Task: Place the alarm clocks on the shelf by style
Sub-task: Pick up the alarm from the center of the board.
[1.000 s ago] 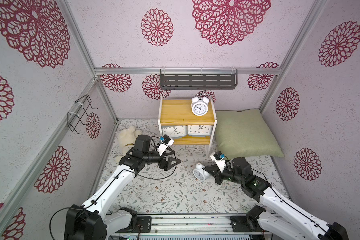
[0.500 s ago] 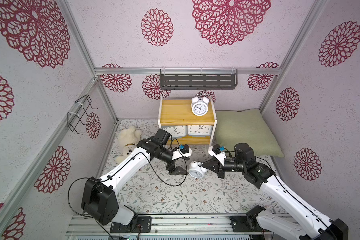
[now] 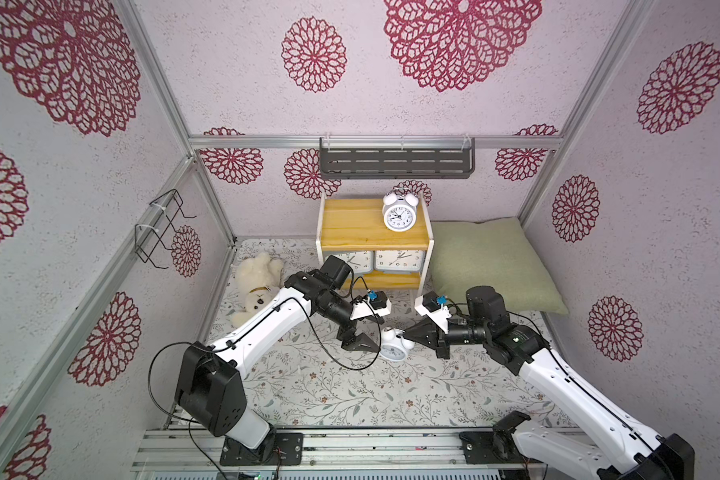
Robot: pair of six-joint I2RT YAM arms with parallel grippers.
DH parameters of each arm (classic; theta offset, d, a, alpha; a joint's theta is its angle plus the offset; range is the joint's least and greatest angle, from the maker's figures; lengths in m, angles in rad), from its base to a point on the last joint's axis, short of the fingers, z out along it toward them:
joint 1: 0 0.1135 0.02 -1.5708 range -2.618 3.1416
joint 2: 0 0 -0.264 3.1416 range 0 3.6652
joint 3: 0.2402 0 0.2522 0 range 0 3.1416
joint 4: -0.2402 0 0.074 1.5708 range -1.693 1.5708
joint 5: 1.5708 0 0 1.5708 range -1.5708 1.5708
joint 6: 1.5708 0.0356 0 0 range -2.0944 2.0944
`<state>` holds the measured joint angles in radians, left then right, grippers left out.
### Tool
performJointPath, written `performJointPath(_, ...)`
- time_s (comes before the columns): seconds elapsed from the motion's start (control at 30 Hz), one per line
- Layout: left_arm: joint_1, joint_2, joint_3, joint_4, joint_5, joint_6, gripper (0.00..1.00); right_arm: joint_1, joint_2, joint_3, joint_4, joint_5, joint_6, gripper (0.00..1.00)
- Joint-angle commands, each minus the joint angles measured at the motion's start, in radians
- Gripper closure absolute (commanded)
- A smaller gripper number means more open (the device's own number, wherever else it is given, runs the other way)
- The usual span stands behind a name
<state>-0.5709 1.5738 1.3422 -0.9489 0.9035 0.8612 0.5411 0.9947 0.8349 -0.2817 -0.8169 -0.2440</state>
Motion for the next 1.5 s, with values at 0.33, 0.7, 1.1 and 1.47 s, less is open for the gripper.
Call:
performJointPath(0.33,-0.042,0.061,0.05,-0.017,0.002,-0.039,0.24,-0.003,-0.009,0.028,0.096,-0.037,0.016,0.99)
performJointPath(0.7,-0.044,0.068,0.09,-0.057,-0.001,-0.055,0.5,-0.003,-0.007,0.017,0.105,0.003,0.028,0.93)
performJointPath(1.1,-0.017,-0.023,0.092,-0.006,0.008,-0.178,0.57,-0.019,-0.068,-0.011,0.161,0.166,0.082,0.33)
performJointPath(1.47,0.084,-0.223,0.091,0.227,-0.105,-0.512,0.53,-0.1,-0.149,-0.041,0.171,0.583,0.14,0.18)
